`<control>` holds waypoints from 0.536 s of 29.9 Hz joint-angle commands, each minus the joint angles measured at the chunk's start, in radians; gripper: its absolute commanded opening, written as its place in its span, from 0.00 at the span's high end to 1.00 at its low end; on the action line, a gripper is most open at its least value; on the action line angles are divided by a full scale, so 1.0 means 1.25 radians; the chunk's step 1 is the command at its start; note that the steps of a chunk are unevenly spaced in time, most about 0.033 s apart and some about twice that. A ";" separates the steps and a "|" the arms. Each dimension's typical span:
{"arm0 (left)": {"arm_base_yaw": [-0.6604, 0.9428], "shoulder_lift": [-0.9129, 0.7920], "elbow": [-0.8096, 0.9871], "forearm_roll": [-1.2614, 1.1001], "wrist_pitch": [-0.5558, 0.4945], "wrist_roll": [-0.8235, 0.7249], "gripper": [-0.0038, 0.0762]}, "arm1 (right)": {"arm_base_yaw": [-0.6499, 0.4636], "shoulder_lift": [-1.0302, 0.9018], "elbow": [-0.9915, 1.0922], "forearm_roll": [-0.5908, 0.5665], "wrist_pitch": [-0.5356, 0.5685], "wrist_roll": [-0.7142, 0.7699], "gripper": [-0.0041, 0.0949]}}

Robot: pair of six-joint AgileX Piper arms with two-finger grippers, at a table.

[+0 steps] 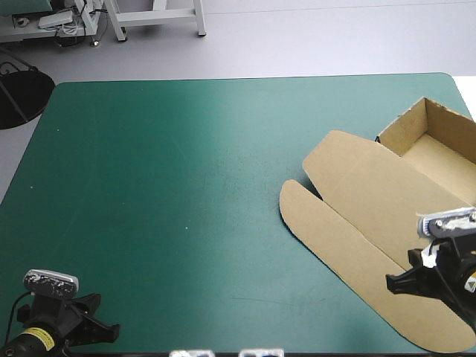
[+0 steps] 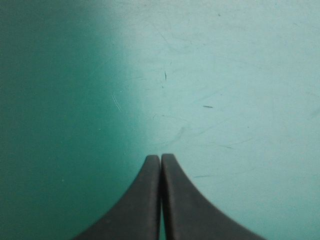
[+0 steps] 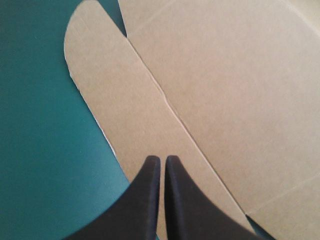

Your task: Fold the box

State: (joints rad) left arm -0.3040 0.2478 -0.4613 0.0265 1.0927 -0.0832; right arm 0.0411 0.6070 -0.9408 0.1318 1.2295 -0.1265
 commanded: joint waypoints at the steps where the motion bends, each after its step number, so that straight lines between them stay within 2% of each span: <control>1: -0.004 0.011 -0.021 -0.003 -0.042 -0.001 0.96 | 0.005 -0.060 0.094 0.007 -0.104 -0.001 0.94; 8: -0.004 0.011 -0.021 -0.003 -0.042 -0.001 0.96 | 0.005 -0.156 0.216 0.062 -0.218 -0.004 0.94; 16: -0.004 0.011 -0.021 -0.003 -0.042 -0.001 0.96 | 0.005 -0.187 0.284 0.057 -0.248 -0.004 0.94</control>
State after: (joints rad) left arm -0.3040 0.2478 -0.4613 0.0265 1.0927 -0.0832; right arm 0.0411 0.3680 -0.5860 0.1916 0.9937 -0.1232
